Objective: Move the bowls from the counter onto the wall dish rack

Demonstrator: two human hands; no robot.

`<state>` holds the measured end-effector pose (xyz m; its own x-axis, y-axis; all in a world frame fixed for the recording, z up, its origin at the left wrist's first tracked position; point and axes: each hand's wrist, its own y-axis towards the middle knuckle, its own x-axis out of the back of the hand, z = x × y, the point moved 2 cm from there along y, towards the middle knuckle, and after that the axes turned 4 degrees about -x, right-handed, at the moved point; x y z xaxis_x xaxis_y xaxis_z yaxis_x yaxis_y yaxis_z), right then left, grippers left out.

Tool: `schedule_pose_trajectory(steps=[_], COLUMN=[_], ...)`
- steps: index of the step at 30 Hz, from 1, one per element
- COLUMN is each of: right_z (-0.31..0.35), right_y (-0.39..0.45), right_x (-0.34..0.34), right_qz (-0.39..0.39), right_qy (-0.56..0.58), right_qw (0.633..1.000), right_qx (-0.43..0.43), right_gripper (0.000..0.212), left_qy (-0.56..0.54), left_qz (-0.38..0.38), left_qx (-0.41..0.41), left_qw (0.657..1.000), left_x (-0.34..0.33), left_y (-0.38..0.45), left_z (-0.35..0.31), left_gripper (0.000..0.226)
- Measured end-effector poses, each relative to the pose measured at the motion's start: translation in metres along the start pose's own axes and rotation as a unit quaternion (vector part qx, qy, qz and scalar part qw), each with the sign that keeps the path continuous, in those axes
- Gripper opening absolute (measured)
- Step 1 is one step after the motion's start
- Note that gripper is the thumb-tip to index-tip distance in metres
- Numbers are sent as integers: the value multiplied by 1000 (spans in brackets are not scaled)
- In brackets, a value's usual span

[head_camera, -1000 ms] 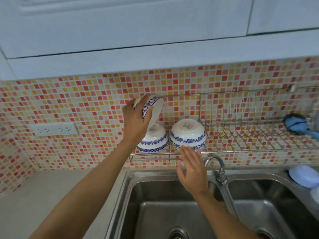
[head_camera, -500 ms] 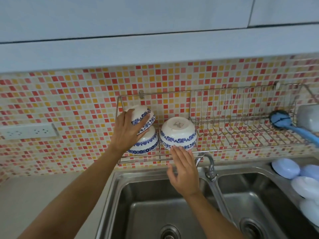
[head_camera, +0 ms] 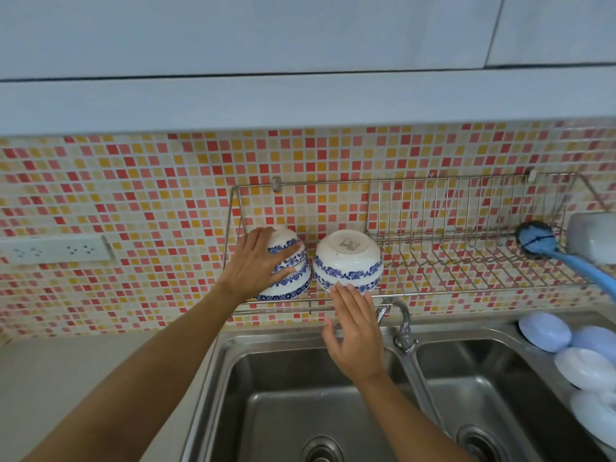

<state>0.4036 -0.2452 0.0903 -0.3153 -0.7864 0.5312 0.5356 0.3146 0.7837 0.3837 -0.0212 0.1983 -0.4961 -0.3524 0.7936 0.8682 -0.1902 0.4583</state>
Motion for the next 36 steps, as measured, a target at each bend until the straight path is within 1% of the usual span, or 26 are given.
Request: schedule_pose_trajectory(steps=[4, 10, 14, 18, 21, 23, 24, 28, 32, 34, 36], right_z=[0, 5, 6, 7, 8, 10, 10, 12, 13, 15, 16], right_y=[0, 1, 2, 3, 3, 3, 4, 4, 6, 6, 14], right_x=[1, 5, 8, 10, 10, 13, 14, 18, 20, 22, 25], right_qz=[4, 12, 28, 48, 66, 78, 82, 100, 114, 117, 139], right_qy=[-5, -4, -10, -24, -37, -44, -50, -67, -72, -67, -74], right_qw=[1000, 1000, 999, 998, 997, 995, 995, 992, 990, 990, 986], right_qx=[-2, -12, -17, -21, -35, -39, -40, -44, -46, -44, -50], right_gripper=[52, 52, 53, 54, 55, 56, 56, 57, 58, 60, 65], left_qy=[-41, -92, -140, -147, -192, -214, -218, -233, -198, -176, -156], left_qz=[12, 29, 17, 21, -11, -23, -17, 49, 74, 94, 95], left_qx=[34, 62, 80, 69, 104, 130, 141, 175, 214, 223, 215], left_qw=[999, 993, 987, 986, 976, 968, 965, 955, 954, 954, 959], left_x=[5, 10, 17, 16, 12, 9, 7, 0, 2, 5, 10], left_y=[-1, -3, -5, -10, -20, -26, -28, -41, -65, -75, -85], left_z=[-5, -12, -23, -35, -38, -39, -40, -42, -46, -49, -55], left_gripper=[52, 52, 49, 43, 39, 42, 45, 61, 79, 83, 85])
